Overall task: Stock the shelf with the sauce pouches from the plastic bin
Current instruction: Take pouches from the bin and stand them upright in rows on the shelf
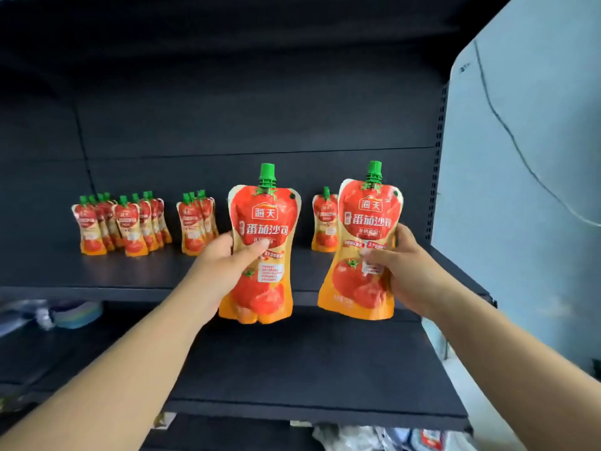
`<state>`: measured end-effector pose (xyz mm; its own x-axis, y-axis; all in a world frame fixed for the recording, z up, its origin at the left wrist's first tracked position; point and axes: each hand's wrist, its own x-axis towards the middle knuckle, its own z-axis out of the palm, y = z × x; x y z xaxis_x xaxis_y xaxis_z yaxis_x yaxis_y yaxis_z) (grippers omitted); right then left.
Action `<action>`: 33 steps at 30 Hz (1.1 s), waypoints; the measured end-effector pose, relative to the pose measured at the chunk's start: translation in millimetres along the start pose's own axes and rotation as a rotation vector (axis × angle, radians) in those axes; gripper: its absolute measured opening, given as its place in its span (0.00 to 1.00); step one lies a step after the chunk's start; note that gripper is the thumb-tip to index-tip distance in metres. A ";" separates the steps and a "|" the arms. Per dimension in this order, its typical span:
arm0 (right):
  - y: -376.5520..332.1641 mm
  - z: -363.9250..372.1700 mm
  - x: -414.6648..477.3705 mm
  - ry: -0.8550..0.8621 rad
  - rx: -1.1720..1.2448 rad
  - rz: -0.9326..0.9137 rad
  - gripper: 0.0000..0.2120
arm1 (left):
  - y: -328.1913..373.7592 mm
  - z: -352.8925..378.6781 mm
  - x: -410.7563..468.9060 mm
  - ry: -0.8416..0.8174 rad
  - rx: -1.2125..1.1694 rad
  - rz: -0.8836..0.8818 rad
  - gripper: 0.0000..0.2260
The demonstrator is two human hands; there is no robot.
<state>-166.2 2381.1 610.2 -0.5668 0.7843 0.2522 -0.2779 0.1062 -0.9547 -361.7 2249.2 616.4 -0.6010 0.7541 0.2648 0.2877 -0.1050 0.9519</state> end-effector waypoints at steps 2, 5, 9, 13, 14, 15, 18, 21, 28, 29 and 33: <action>1.1 -14.8 2.3 0.122 0.012 -0.020 0.15 | -4.9 8.3 19.5 -0.063 0.051 -0.008 0.06; 4.8 -39.8 9.1 0.298 -0.057 -0.029 0.10 | -17.3 30.0 41.8 -0.101 0.103 -0.042 0.05; 15.3 -72.9 36.8 0.395 -0.095 -0.084 0.08 | -26.1 68.9 76.4 -0.092 0.031 -0.034 0.03; 33.8 -104.3 84.1 0.446 -0.192 -0.099 0.10 | -37.1 109.7 108.0 -0.050 -0.001 0.003 0.03; 39.8 -112.0 97.3 0.442 -0.216 -0.117 0.08 | -41.6 120.5 117.5 -0.037 -0.020 -0.008 0.03; 46.1 -118.3 109.2 0.436 -0.234 -0.134 0.07 | -46.3 128.8 125.2 -0.022 -0.040 -0.026 0.03; 69.0 -129.4 146.4 0.407 -0.235 -0.133 0.11 | -67.0 150.3 149.7 0.028 -0.104 -0.091 0.03; 93.6 -132.6 167.4 0.341 -0.227 -0.114 0.20 | -90.4 166.9 164.6 0.062 -0.176 -0.133 0.02; 129.6 -142.5 174.4 0.305 -0.674 0.043 0.30 | -121.5 187.1 183.9 -0.002 -0.018 -0.056 0.22; 128.8 -144.5 175.3 0.336 -0.776 0.101 0.30 | -125.4 186.1 186.2 -0.018 0.060 -0.044 0.24; 121.1 -152.6 189.5 0.337 -0.894 0.207 0.33 | -139.6 182.0 202.2 -0.085 0.168 -0.033 0.25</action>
<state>-188.9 2635.8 518.2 -0.2482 0.9584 0.1409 0.5714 0.2623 -0.7776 -387.7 2534.3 509.1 -0.5494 0.8080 0.2130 0.3937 0.0254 0.9189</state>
